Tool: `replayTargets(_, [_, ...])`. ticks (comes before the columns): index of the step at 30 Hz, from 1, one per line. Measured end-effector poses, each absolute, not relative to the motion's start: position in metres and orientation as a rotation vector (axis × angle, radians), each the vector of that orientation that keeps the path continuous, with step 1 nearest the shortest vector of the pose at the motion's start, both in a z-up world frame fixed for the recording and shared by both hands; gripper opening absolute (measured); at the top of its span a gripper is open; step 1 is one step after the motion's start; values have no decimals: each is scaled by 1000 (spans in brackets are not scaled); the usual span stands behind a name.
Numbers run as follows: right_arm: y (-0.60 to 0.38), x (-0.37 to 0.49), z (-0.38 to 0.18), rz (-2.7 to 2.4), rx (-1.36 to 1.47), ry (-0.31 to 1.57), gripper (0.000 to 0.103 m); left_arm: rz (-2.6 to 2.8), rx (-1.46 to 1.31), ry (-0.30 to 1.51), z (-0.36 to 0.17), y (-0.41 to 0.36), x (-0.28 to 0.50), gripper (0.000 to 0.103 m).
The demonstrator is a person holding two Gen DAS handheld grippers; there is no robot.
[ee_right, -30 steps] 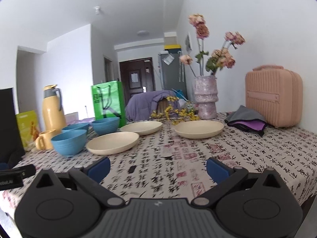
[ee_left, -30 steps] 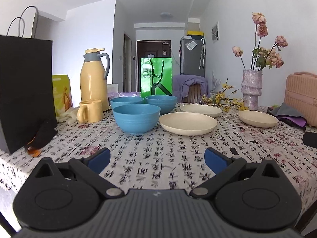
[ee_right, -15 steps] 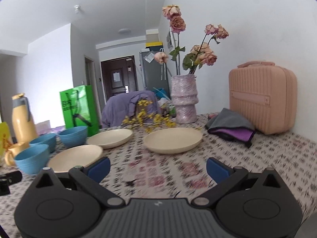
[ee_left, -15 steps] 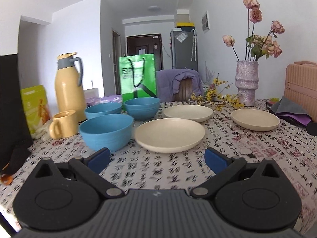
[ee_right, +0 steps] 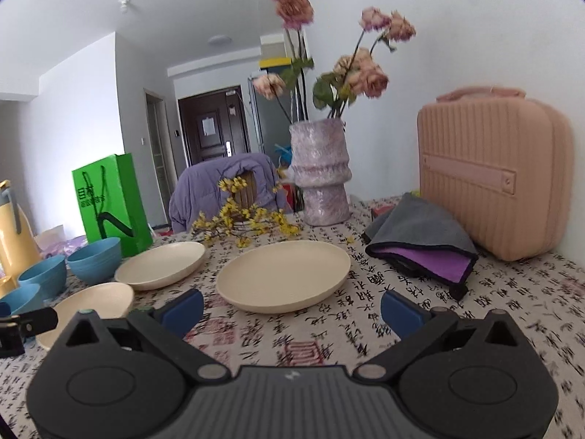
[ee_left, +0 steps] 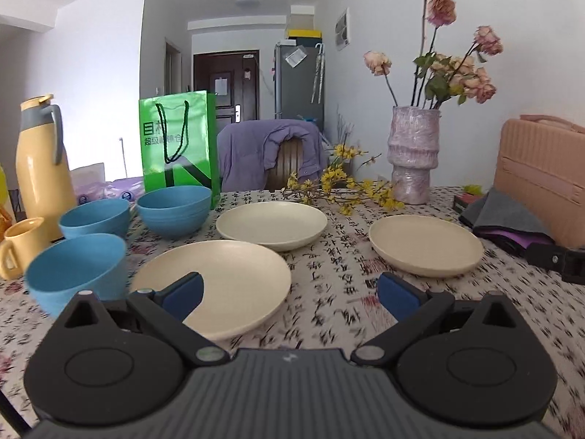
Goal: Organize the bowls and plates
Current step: 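Move both grippers toward the cream plate beside the flower vase, then close the left gripper on the plate rim while the right gripper grips it too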
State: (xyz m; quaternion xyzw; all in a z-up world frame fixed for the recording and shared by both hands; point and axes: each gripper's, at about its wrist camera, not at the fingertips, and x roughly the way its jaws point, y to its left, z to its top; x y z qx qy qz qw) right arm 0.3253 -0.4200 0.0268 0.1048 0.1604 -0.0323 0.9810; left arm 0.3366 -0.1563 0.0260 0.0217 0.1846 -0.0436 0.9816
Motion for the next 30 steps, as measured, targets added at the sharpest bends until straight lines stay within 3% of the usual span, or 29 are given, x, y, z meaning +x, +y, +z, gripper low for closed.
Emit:
replayTargets(14, [-485, 478, 3, 35, 280, 553, 103, -199, -59, 523, 6, -212, 485, 103])
replayTargets(19, [-489, 521, -7, -3, 176, 601, 101, -222, -30, 562, -11, -239, 538, 101])
replayTargets(24, [-504, 553, -21, 23, 188, 646, 80, -206, -36, 643, -32, -256, 578, 72])
replayTargets(25, [-508, 557, -24, 28, 203, 647, 67, -197, -23, 651, -36, -258, 582, 64])
replayTargets(28, [-514, 564, -31, 33, 201, 646, 41, -209, -25, 659, -44, -260, 588, 55])
replayTargets(30, [-514, 564, -32, 35, 173, 636, 33, -237, -37, 656, -45, -261, 589, 43])
